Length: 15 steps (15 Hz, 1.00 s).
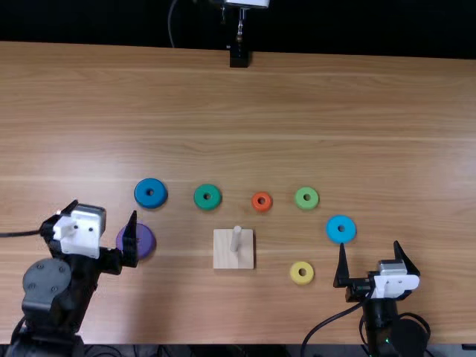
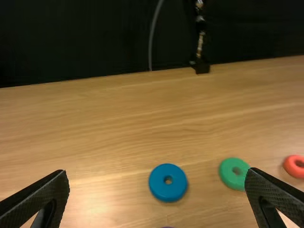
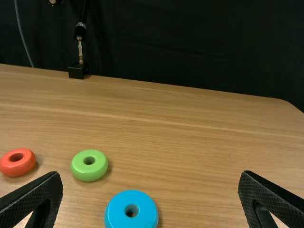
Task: Build the Hanoi tower: stack the rings onto the peg from bottom to top in this color order: purple, dark blue, light blue, dark green, light green, yellow, orange.
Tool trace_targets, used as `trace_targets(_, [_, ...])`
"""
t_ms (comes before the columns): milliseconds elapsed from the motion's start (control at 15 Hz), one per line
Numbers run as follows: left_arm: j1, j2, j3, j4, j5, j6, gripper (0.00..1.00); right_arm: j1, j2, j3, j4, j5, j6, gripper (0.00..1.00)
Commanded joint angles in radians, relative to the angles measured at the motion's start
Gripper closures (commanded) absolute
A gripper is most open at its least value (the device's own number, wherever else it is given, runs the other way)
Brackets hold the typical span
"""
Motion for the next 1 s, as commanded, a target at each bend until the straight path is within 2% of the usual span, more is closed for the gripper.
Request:
trace_targets(0, [-0.007, 0.082, 0.07, -0.038, 0.006, 0.005, 0.0, -0.012, -0.019, -0.013, -0.012, 0.009, 0.006, 0.0])
trace_targets(267, [-0.011, 0.352, 0.182, -0.25, 0.0, 0.007, 0.0, -0.012, -0.019, -0.013, -0.012, 0.009, 0.006, 0.0])
trace_targets(533, [-0.017, 0.571, 0.224, -0.309, 0.009, 0.005, 0.0, -0.01, -0.019, -0.012, -0.012, 0.009, 0.006, 0.0])
trace_targets(800, [-0.103, 0.711, 0.247, -0.346, 0.008, 0.011, 0.0, -0.012, -0.019, -0.013, -0.012, 0.009, 0.006, 0.0])
trace_targets(933, [-0.107, 0.763, 0.254, -0.403, 0.004, 0.013, 0.0, -0.012, -0.019, -0.013, -0.012, 0.011, 0.006, 0.0])
